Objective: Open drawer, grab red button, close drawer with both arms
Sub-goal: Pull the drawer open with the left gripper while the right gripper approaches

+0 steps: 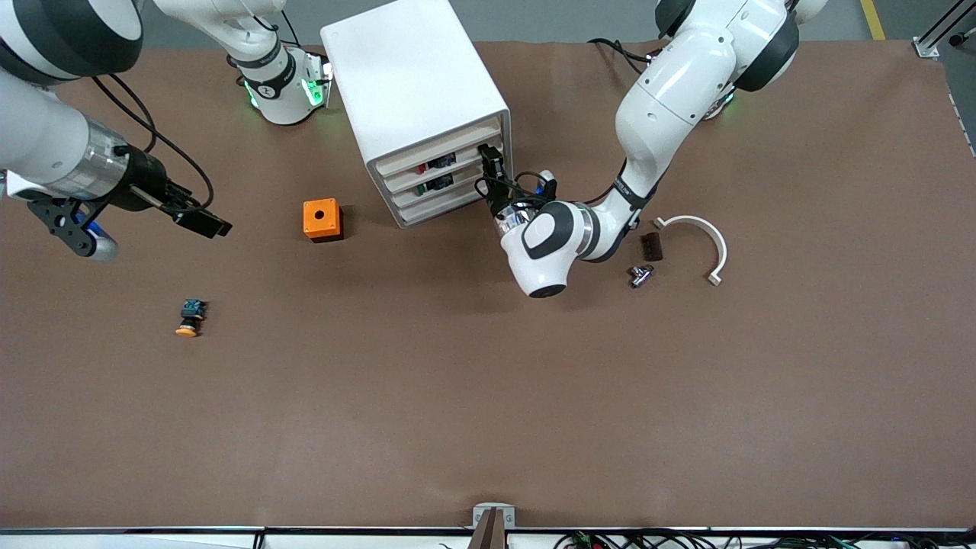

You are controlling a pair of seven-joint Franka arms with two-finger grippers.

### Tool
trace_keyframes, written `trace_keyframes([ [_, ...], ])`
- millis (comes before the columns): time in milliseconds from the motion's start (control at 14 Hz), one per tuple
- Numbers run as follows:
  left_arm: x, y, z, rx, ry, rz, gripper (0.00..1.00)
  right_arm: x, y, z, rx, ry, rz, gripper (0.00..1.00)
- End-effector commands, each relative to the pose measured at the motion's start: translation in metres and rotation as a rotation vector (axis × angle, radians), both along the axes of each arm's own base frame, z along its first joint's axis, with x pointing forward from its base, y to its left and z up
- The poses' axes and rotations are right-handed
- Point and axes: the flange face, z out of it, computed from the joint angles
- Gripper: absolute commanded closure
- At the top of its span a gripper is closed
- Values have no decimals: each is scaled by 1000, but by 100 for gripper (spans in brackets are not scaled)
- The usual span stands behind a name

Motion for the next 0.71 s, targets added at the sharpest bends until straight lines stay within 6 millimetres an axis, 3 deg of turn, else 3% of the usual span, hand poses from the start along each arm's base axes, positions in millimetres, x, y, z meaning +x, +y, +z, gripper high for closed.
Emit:
trace_keyframes([
  [0,24,12,5,-37,14,69,90,4,20,-1,4,6,-51,0],
  [427,82,61,-1,-26,-26,228,86,5,64,-17,-17,25,-137,0],
  [641,96,75,0,-31,-39,264,84,5,90,-29,-8,45,-193,0],
])
